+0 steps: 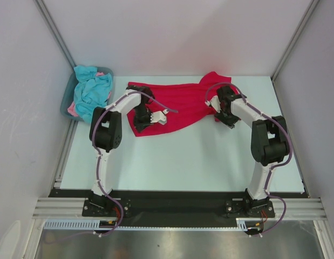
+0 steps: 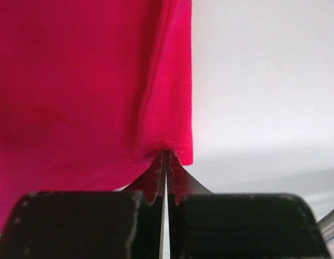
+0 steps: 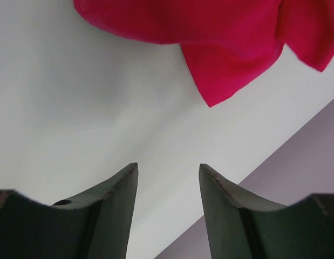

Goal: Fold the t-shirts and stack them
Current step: Flatten the tshirt out

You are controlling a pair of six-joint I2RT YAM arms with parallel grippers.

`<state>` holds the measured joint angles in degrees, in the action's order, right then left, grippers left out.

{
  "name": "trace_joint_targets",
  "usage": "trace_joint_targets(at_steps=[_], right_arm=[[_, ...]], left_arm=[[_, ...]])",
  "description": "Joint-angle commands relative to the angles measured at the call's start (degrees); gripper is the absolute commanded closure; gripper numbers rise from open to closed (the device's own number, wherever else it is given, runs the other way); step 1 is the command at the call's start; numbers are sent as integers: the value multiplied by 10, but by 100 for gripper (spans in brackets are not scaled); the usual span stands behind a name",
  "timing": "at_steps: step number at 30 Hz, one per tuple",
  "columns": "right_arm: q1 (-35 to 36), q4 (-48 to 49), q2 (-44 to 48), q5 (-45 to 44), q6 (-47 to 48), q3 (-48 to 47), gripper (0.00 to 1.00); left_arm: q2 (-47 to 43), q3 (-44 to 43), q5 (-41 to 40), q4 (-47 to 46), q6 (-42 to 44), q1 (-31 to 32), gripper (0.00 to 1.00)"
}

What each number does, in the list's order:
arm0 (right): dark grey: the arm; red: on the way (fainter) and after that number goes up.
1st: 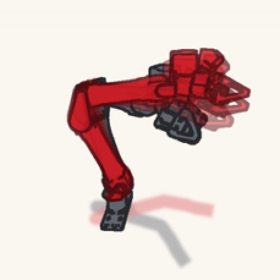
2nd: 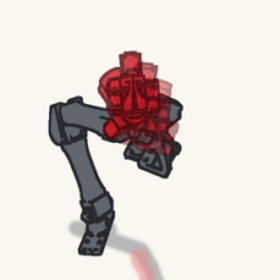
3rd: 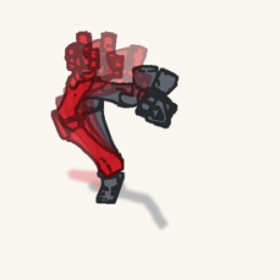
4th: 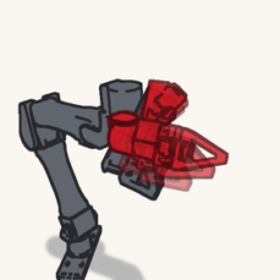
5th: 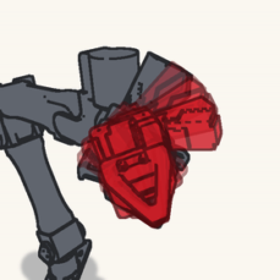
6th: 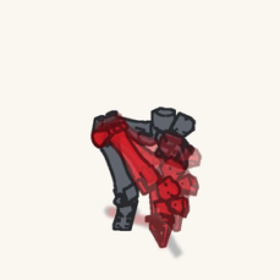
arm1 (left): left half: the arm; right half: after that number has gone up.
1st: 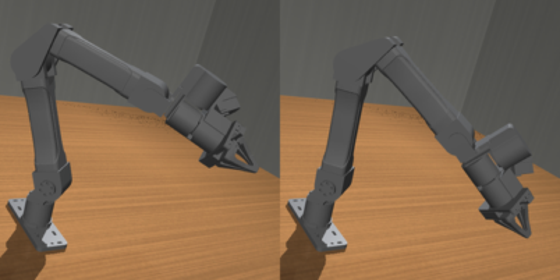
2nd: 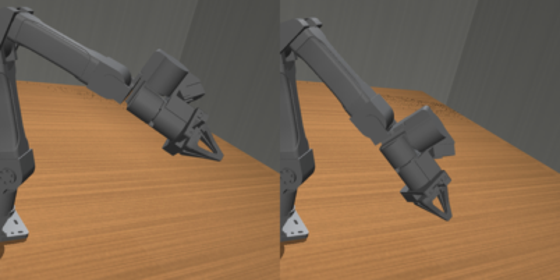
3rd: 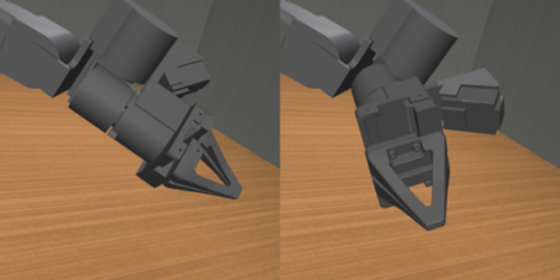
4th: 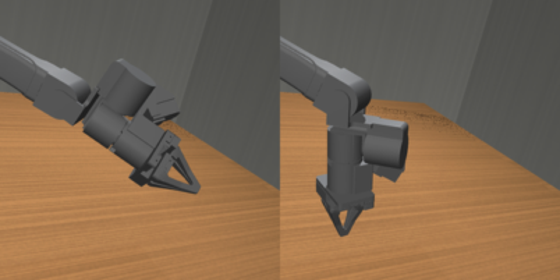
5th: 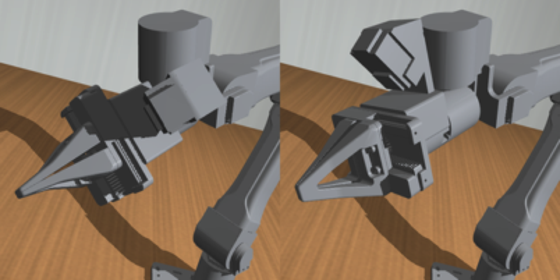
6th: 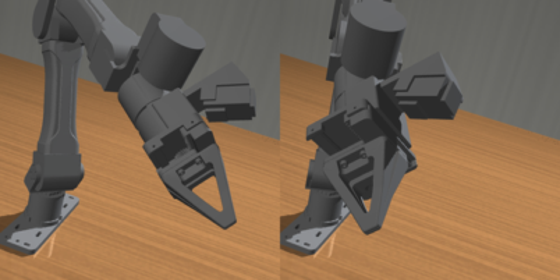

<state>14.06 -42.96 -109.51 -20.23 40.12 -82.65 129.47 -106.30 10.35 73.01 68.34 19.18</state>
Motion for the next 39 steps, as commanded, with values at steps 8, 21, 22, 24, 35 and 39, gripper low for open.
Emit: trace_joint_targets(at_steps=[8,21,22,24,35,39], right_arm=[[-16,123,16,-36,48,100,44],[-4,330,-5,-83,151,134,46],[7,307,3,-58,140,113,46],[18,244,11,-24,97,90,46],[27,242,12,-43,87,100,46],[16,246,14,-55,95,100,46]], left_arm=[[-106,-25,-24,11,-5,-13,100],[-119,-22,-43,13,-18,-13,100],[-121,-17,-44,13,-17,-13,100],[-123,-15,-42,12,-17,-15,100],[-110,-22,-21,13,-29,-11,97],[-111,3,4,13,-25,2,80]])
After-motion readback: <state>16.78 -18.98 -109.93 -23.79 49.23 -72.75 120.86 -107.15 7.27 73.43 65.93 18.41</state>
